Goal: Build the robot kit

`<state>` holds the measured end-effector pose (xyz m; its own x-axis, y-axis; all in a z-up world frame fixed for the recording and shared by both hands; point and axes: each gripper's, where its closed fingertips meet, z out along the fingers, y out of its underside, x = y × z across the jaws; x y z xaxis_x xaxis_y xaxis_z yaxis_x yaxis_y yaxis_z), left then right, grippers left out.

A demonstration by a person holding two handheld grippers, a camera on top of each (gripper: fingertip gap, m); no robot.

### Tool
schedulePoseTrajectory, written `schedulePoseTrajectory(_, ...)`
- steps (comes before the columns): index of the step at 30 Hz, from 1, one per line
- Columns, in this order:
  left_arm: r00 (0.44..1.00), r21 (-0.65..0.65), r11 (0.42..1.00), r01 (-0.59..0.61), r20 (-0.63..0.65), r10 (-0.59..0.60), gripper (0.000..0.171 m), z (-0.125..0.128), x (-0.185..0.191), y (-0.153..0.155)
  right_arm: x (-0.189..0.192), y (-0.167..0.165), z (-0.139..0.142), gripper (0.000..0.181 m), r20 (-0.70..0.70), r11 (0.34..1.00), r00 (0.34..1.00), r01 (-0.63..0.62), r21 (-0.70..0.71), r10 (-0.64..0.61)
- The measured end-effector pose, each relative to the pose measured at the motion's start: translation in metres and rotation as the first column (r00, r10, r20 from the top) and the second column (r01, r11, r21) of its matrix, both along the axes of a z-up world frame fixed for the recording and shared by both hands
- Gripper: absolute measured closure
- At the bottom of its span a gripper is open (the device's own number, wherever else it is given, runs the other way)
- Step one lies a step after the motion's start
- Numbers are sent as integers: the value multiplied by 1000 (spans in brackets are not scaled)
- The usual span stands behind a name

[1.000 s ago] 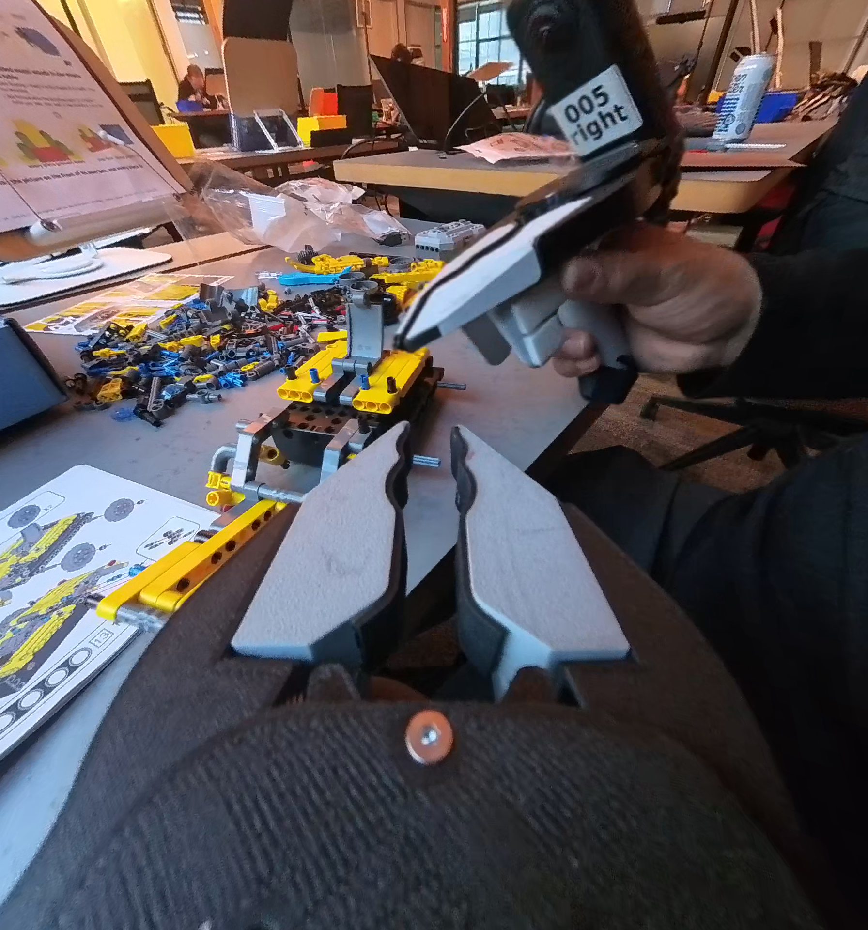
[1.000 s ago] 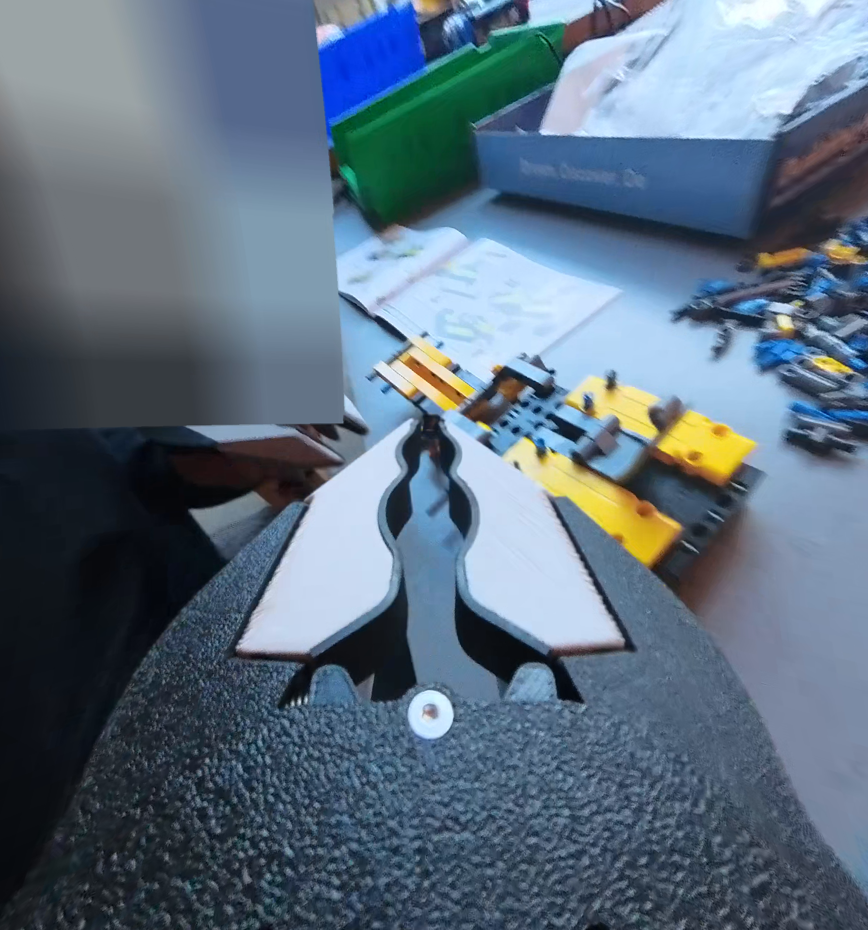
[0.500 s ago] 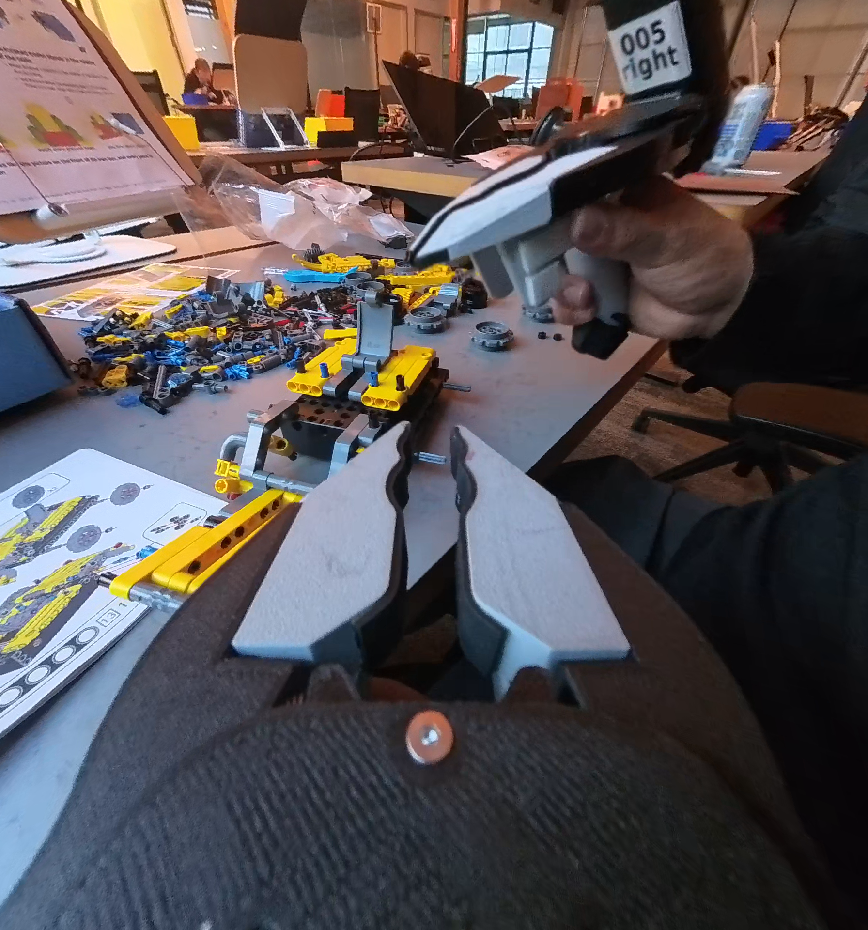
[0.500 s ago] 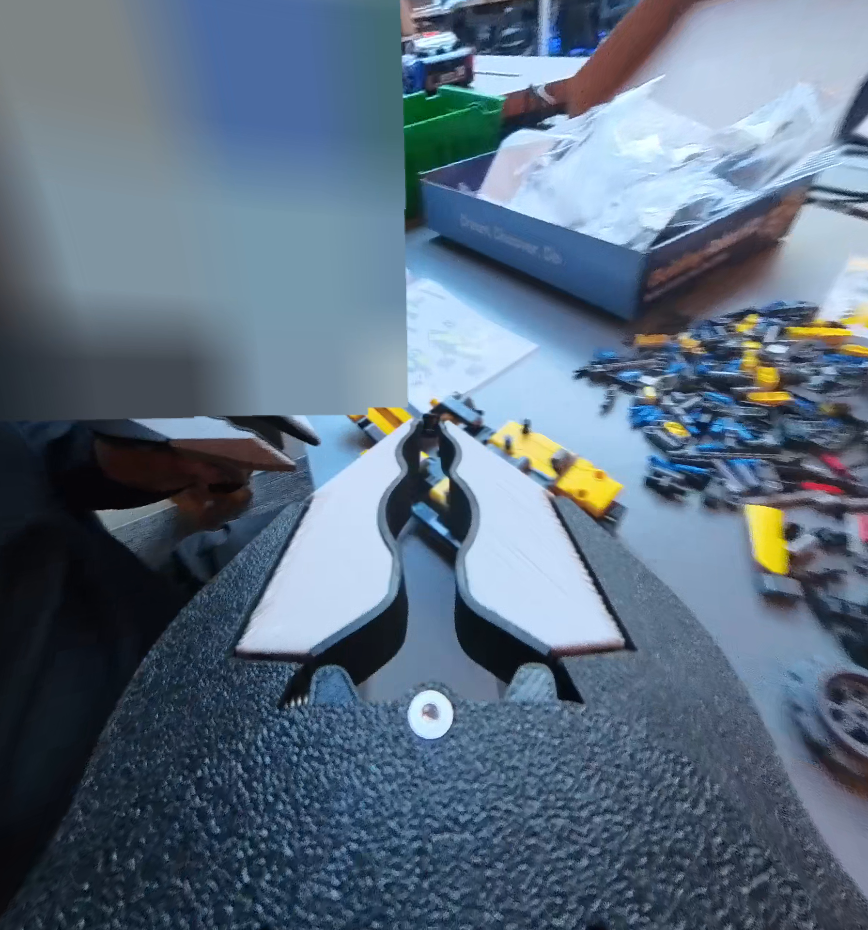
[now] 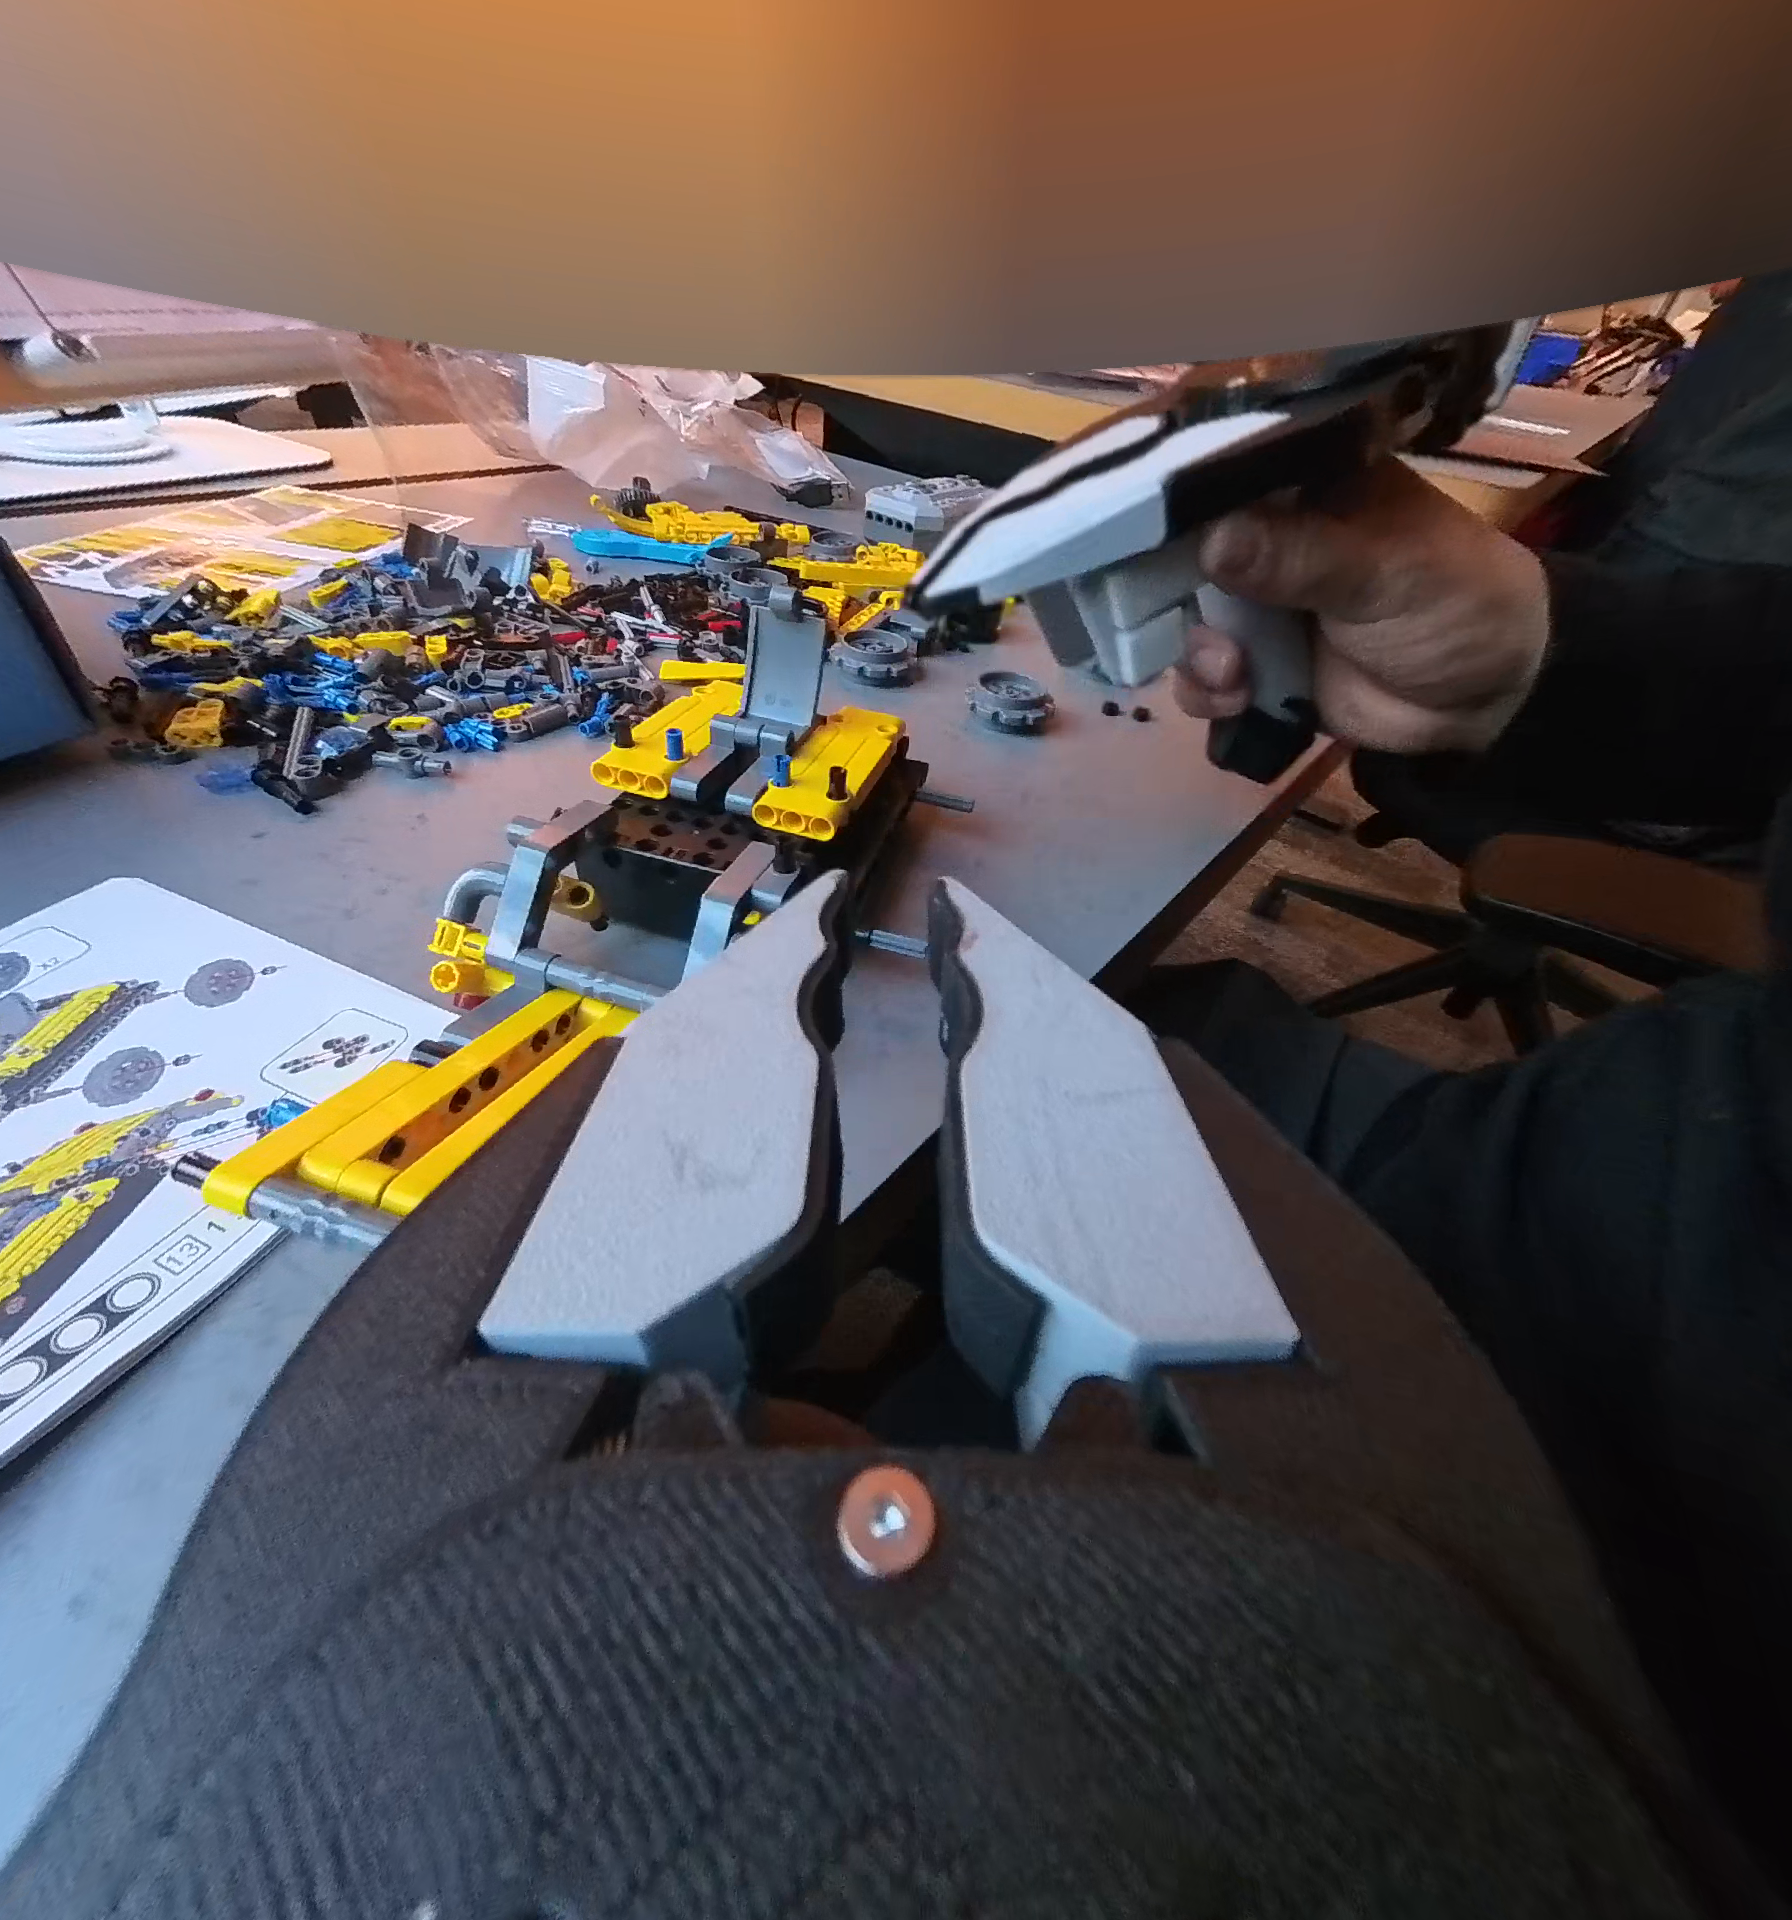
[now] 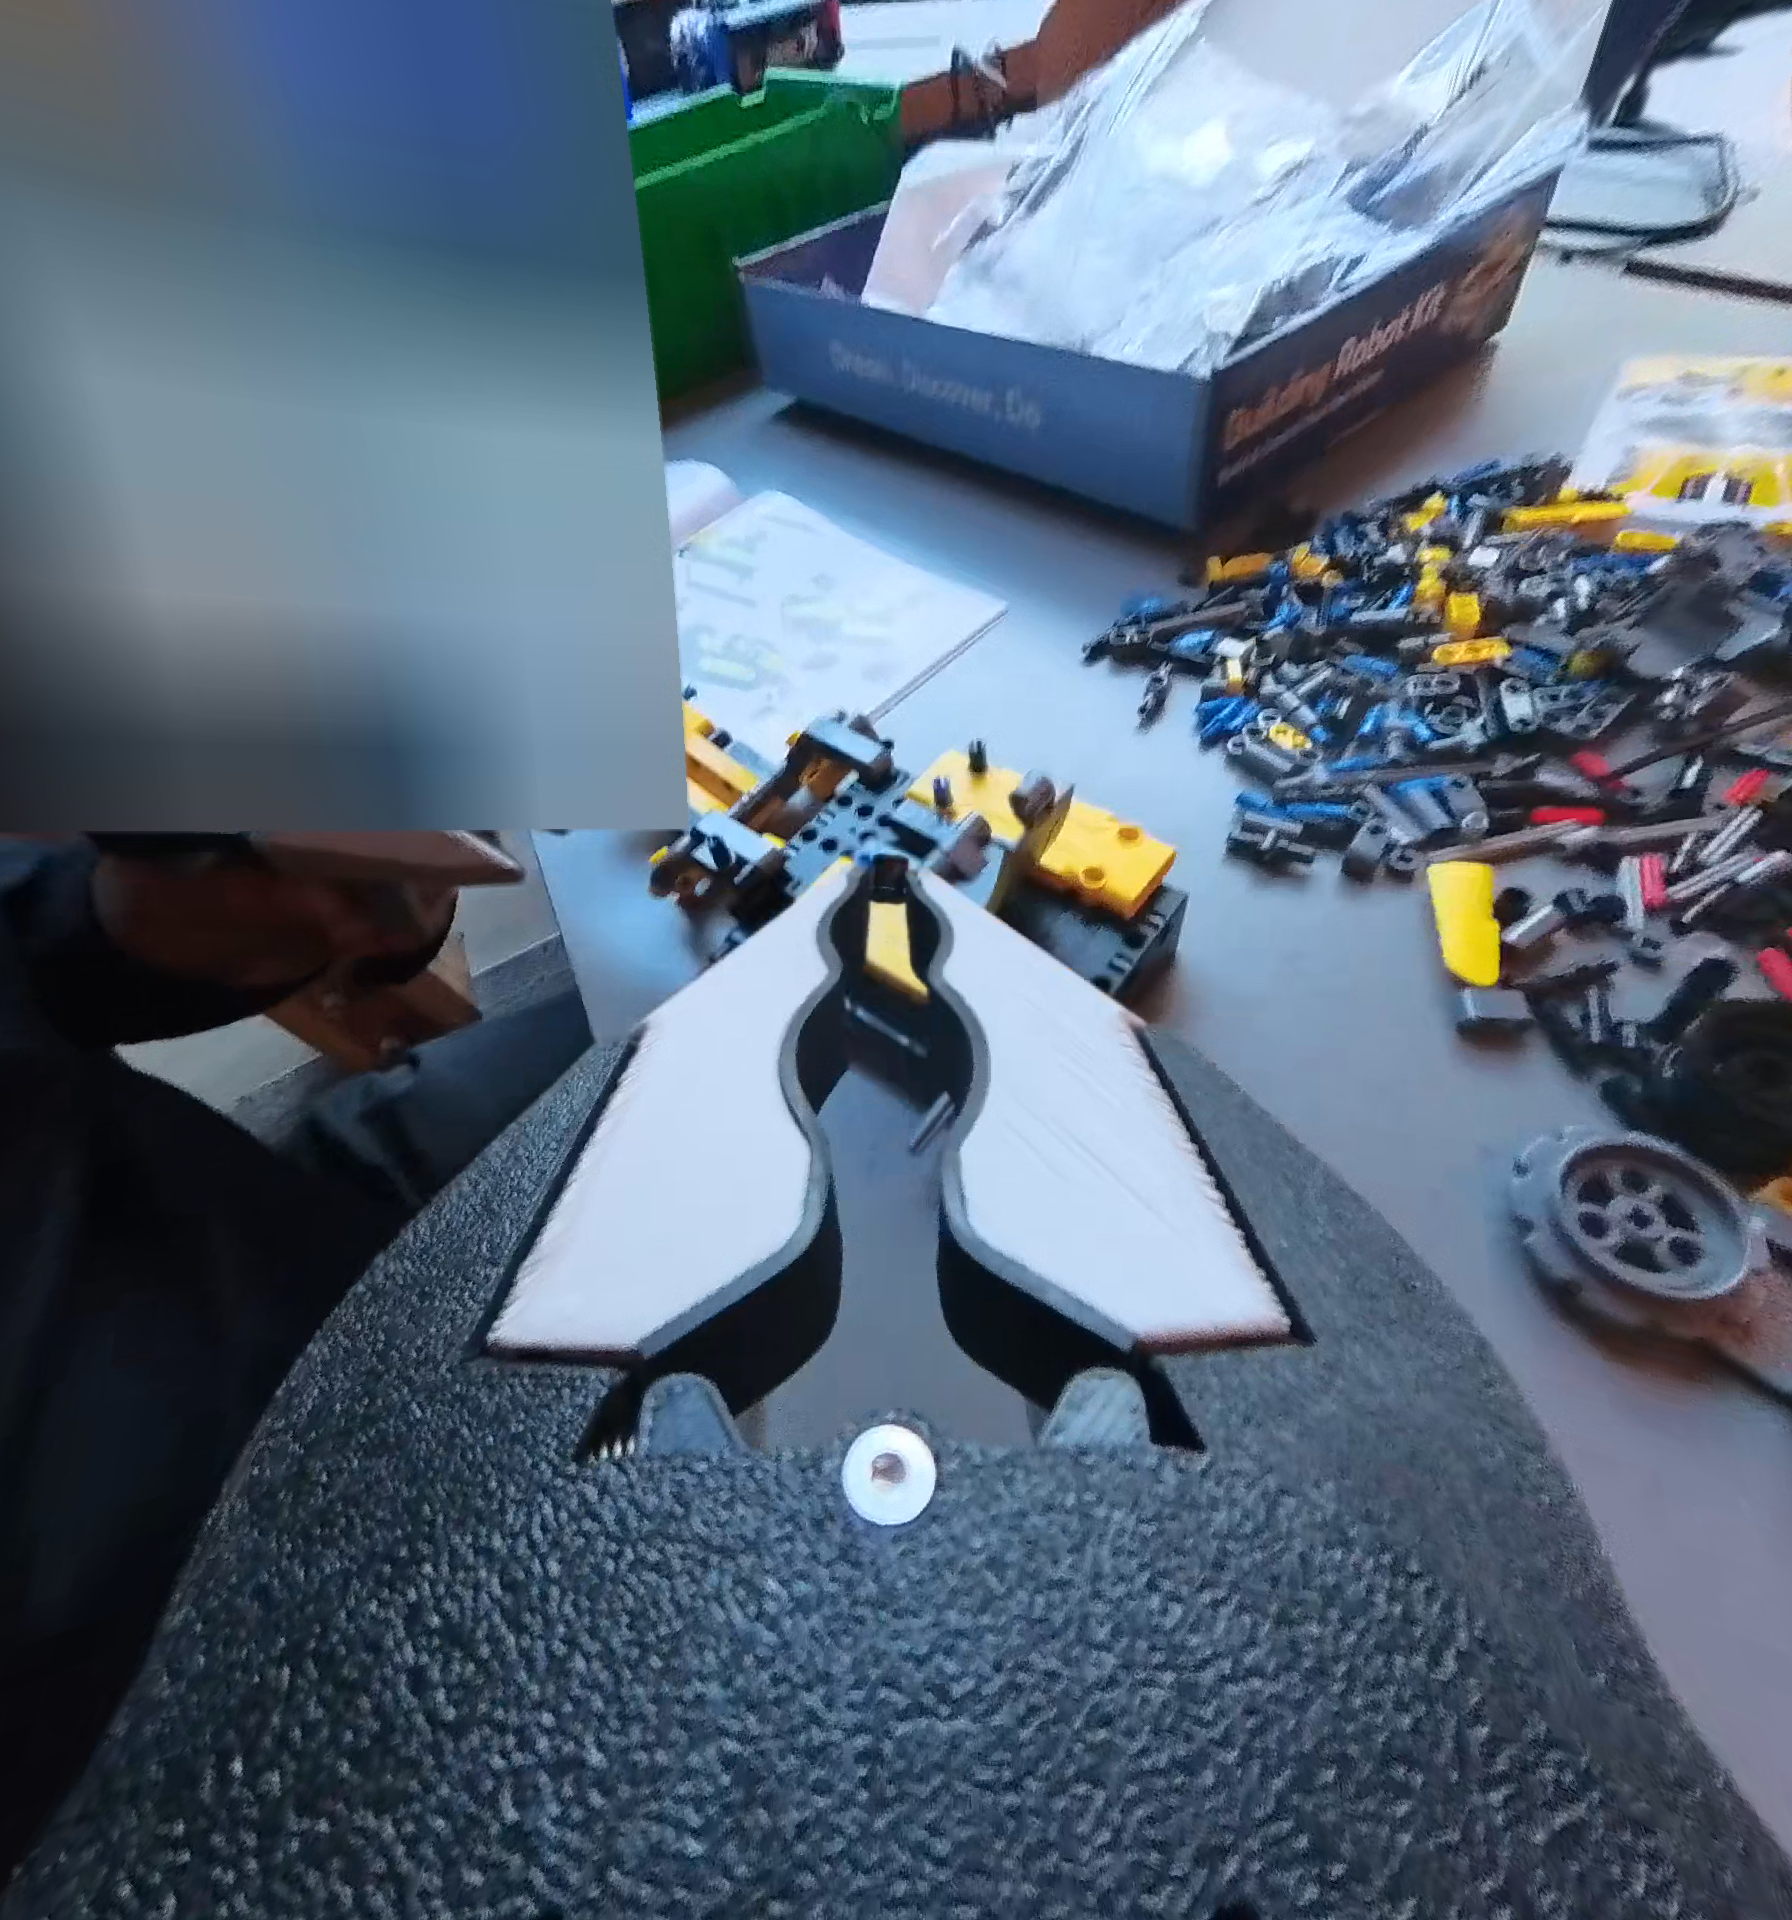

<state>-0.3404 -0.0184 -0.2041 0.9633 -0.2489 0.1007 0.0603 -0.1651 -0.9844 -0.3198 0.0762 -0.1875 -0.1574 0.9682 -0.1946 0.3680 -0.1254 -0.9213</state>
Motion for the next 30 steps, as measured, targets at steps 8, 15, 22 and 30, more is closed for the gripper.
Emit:
schedulePoseTrajectory(8,1000,-7,1000,1,-5,-1,161,-1,1,0,-6,-28,-13,175,0,997,998,-69,-28,69)
schedulePoseTrajectory(15,1000,-6,1000,2,16,-2,162,-1,0,1,1,-14,-5,175,-34,998,999,-17,-65,15)
schedulePoseTrajectory(22,1000,-8,1000,-3,27,3,162,-1,-2,2,-2,-17,-6,175,-45,998,999,-30,-63,27)
schedulePoseTrajectory(30,999,-10,1000,0,51,0,162,-2,-4,2,0,-20,-5,175,-59,998,998,-34,-62,30)
